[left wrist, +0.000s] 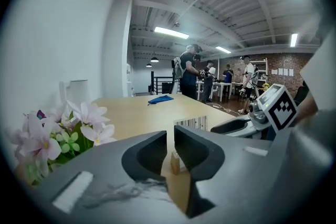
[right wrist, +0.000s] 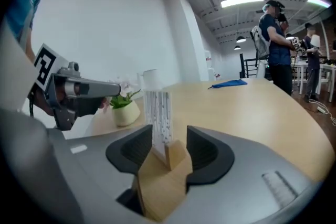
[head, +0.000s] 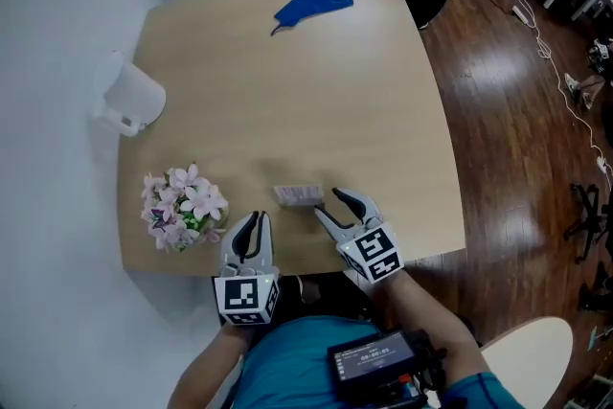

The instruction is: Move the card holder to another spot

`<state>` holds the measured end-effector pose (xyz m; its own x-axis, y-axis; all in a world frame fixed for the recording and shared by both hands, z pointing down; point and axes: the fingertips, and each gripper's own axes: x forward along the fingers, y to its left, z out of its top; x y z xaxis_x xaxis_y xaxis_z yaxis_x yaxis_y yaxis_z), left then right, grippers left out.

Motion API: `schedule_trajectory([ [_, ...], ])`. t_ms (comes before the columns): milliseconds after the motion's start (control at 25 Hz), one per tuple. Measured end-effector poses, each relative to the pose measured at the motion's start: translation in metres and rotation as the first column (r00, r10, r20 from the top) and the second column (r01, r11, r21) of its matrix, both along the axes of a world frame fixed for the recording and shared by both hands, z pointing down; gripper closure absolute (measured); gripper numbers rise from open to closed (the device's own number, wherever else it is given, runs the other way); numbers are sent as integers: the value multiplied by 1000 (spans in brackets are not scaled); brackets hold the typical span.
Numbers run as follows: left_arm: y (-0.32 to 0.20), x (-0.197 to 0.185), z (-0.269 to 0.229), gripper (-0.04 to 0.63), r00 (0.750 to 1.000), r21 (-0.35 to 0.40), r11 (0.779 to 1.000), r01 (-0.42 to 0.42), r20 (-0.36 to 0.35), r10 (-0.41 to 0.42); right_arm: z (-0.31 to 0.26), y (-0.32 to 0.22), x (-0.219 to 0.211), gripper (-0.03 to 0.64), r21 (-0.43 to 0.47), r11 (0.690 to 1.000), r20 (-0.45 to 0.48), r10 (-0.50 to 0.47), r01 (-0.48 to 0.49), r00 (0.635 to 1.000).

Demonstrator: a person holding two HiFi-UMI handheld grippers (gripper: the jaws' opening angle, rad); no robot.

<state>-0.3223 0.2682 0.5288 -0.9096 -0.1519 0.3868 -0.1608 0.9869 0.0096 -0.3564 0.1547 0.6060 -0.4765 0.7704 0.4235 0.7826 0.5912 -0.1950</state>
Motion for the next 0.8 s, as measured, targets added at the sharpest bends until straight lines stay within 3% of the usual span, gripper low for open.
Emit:
schedule_trajectory([
  [160, 4, 1, 10, 537, 999, -16, 1000, 11, -36, -11, 34, 15, 3, 402, 57, 992, -39, -113, 115, 993],
  [640, 0, 5, 16, 538, 997, -24, 1000, -16, -80, 14, 61, 24, 13, 396, 170, 942, -43, -288, 291, 957],
  [800, 0, 9, 15, 538, 996, -23, 1000, -21, -83, 19, 63, 23, 15, 457, 228, 908, -37, -352, 351, 935],
])
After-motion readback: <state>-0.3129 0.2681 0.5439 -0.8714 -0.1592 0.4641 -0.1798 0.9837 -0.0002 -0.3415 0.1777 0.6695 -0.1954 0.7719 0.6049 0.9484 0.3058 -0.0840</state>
